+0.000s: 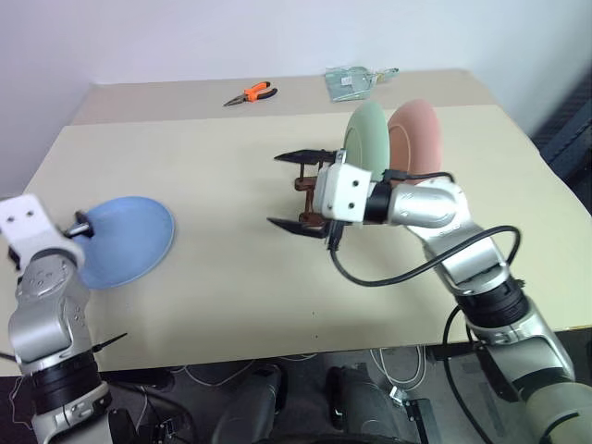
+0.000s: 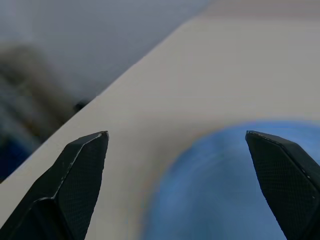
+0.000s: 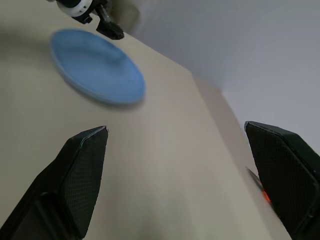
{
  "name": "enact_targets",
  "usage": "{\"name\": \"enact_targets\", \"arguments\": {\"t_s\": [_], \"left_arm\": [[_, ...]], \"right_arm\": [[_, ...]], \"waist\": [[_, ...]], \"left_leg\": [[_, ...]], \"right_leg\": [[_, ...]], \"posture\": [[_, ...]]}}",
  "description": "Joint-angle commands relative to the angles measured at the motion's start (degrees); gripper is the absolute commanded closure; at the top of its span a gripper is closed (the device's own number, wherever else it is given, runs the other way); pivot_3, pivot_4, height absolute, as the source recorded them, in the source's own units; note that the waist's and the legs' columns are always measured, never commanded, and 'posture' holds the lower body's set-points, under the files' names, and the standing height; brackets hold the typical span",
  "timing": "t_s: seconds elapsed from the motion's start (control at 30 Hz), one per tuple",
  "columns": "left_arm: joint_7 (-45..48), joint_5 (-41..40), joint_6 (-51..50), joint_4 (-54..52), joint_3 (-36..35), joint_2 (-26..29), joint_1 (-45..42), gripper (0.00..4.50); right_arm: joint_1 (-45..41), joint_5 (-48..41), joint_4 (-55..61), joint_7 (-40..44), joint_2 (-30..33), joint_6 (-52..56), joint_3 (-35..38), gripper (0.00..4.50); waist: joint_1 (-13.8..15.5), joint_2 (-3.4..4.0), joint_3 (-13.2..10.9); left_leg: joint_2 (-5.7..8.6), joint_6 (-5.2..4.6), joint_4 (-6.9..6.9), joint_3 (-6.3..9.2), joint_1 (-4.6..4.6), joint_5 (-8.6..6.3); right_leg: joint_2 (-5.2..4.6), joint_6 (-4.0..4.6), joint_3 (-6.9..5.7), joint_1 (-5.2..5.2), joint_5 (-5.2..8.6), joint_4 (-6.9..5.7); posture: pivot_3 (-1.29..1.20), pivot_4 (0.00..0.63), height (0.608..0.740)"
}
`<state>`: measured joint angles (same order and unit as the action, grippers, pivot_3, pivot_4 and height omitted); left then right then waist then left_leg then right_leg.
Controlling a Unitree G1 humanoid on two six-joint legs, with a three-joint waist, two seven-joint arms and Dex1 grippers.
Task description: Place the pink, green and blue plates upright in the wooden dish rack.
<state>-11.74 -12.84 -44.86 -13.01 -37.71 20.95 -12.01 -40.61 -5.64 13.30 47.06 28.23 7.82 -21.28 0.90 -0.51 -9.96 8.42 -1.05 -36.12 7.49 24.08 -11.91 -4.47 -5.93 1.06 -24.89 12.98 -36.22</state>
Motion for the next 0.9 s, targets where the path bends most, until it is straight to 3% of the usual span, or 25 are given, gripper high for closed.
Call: {"name": "enact_targets", "arguments": {"t_s": [0.03, 0.17, 0.23, 0.37, 0.5, 0.7, 0.8, 0.9], "left_arm": [[-0.64, -4.04, -5.54, -6.35, -4.38, -3.01, 1.28, 0.0], [-1.95, -9.11, -11.88, -9.97, -8.93, -8.44, 1.63, 0.0], [-2.49, -12.57, -14.94, -10.03, -11.36, -11.56, 0.81, 0.53], [-4.45, -15.65, -16.18, -8.93, -14.4, -13.97, -1.88, 2.3], [-5.26, -16.65, -15.89, -7.59, -14.72, -13.75, -3.87, 4.42], [2.85, -17.29, -9.25, -10.72, -4.12, -7.85, -8.1, 4.47], [6.77, -15.95, -9.17, -13.01, 7.98, -1.88, -17.43, 4.47], [7.65, -16.59, -11.06, -13.6, 14.18, -0.73, -24.03, 4.47]], "right_arm": [[0.64, 1.05, -0.44, 0.69, -1.1, -2.87, 0.1, 0.05], [1.35, 1.5, -1.17, 1.37, -1.56, -3.66, 0.34, 0.05], [1.57, 1.98, -1.42, 1.32, -1.52, -3.99, 0.56, 0.0], [1.93, 2.73, -1.04, 0.92, -1.59, -4.01, 1.16, 0.0], [2.5, 3.0, -0.63, 0.92, -1.07, -3.1, 1.79, 0.0], [2.6, 4.64, -0.76, 0.53, -0.16, -2.93, 2.18, 0.0], [0.72, 8.23, -2.55, -1.28, -0.74, -7.2, 1.58, 0.0], [-1.46, 12.09, -5.75, -2.99, -1.74, -10.42, 0.34, 0.0]], "waist": [[0.01, -0.1, 0.06], [-0.19, -0.14, 0.09], [-0.21, -0.15, 0.09], [-0.12, -0.14, 0.1], [-0.01, -0.16, 0.11], [-0.01, -0.21, 0.09], [0.06, -0.39, -0.02], [-0.25, -0.37, 0.0]], "left_leg": [[0.0, 0.0, 0.0, 0.03, -0.01, 0.0], [0.0, 0.01, 0.01, 0.05, -0.04, -0.01], [0.0, 0.01, 0.03, 0.05, -0.06, 0.0], [-0.01, 0.04, 0.07, 0.05, -0.15, 0.01], [0.0, 0.04, 0.05, 0.05, -0.23, 0.0], [0.0, 0.04, 0.07, 0.08, -0.36, 0.0], [0.0, 0.07, 0.08, 0.08, -0.33, 0.02], [0.04, 0.19, 0.07, 0.08, -0.29, 0.09]], "right_leg": [[0.0, 0.0, -0.03, 0.01, 0.0, 0.0], [0.01, 0.0, -0.06, 0.08, 0.0, 0.0], [0.01, 0.01, -0.05, 0.21, 0.0, -0.02], [0.02, 0.01, -0.05, 0.28, 0.01, -0.03], [0.01, 0.01, -0.06, 0.33, 0.01, 0.0], [0.01, 0.01, -0.09, 0.4, 0.01, 0.02], [0.01, 0.01, -0.08, 0.42, 0.01, 0.0], [0.0, 0.02, -0.13, 0.44, -0.01, 0.02]], "posture": [[0.0, 0.15, 0.729], [0.0, 0.15, 0.729], [0.0, 0.15, 0.729], [0.0, 0.15, 0.729], [0.0, 0.15, 0.729], [0.0, 0.15, 0.729], [0.0, 0.15, 0.729], [0.0, 0.15, 0.729]]}}
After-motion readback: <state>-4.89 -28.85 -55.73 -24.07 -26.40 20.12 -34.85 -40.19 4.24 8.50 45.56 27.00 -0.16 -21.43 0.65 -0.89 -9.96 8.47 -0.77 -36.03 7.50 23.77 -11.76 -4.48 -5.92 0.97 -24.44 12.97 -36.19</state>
